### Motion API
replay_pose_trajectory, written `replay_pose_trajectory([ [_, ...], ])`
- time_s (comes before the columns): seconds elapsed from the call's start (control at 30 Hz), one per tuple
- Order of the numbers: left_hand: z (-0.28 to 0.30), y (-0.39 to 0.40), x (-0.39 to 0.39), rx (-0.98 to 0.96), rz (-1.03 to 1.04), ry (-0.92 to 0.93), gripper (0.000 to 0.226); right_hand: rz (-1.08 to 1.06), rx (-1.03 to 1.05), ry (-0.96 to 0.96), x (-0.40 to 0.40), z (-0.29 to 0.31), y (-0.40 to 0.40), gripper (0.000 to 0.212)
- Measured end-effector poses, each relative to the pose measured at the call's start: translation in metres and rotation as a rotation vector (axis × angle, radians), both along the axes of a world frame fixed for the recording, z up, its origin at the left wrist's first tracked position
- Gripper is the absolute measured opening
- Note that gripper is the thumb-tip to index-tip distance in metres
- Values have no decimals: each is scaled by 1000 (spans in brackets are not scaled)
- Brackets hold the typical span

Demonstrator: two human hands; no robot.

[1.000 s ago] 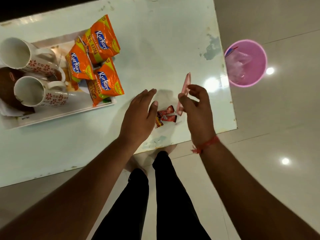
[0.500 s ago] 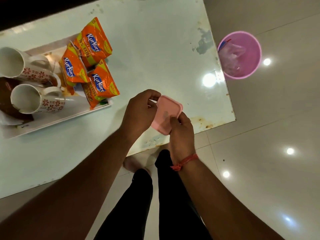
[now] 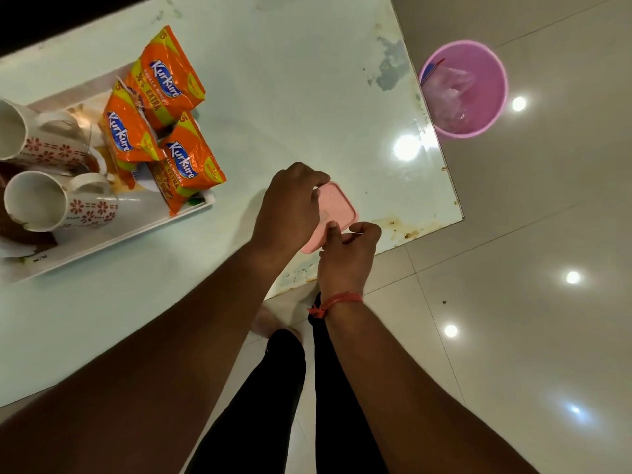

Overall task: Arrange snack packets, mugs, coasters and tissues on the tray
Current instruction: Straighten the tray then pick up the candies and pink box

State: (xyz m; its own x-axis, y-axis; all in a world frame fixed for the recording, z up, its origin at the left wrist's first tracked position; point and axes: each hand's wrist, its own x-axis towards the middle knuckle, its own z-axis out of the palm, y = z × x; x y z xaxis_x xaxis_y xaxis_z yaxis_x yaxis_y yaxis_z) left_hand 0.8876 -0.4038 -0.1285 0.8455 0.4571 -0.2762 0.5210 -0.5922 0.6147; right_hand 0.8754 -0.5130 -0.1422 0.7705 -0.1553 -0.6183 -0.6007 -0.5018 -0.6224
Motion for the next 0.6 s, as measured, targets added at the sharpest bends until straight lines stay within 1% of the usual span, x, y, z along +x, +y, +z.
replay_pose_trajectory([
  [0.23, -14, 4, 0, 48, -85, 13, 31, 59, -41, -5, 3, -14, -8, 24],
  [0.3, -17, 6, -1, 62, -119, 18, 32, 98, -53, -31, 2, -15, -9, 24],
  [0.37, -21, 10, -3, 58, -160, 29, 37, 155, -83, -76, 1, -15, -9, 31],
  [0.47, -27, 15, -9, 107, -283, 74, 51, 270, -157, -178, -2, -15, -7, 47],
  [0.53, -31, 17, -14, 149, -365, 108, 60, 376, -221, -213, -6, -16, -7, 49],
  [0.6, -34, 19, -17, 166, -404, 124, 63, 428, -222, -190, -9, -17, -9, 52],
])
